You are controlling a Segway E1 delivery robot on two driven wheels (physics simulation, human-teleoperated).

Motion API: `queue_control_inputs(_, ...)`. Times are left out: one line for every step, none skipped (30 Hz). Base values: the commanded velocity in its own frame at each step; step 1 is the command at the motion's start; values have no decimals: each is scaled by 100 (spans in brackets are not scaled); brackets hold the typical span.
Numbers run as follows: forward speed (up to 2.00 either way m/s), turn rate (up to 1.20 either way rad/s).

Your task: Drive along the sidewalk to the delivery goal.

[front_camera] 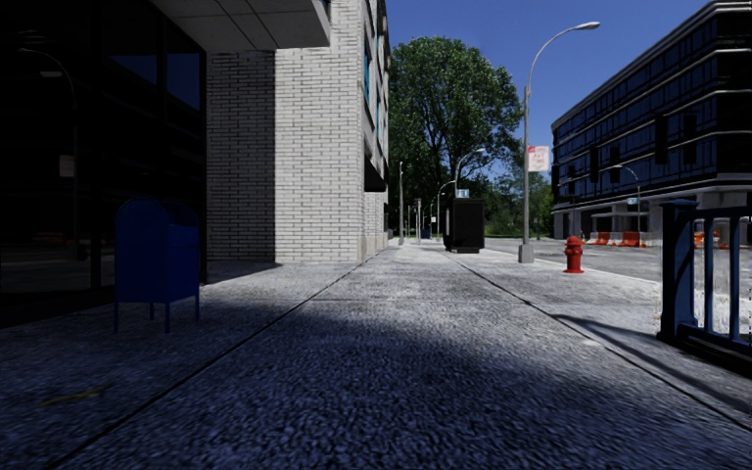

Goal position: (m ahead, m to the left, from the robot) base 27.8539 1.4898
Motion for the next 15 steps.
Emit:
queue_control_inputs(197, 0)
queue_control_inputs(197, 0)
queue_control_inputs(197, 0)
queue_control_inputs(200, 0)
queue_control_inputs(200, 0)
queue_control_inputs(200, 0)
queue_control_inputs(200, 0)
queue_control_inputs(200, 0)
queue_control_inputs(200, 0)
queue_control_inputs(200, 0)
queue_control_inputs(200, 0)
queue_control_inputs(200, 0)
queue_control_inputs(200, 0)
queue_control_inputs(200, 0)
queue_control_inputs(200, 0)
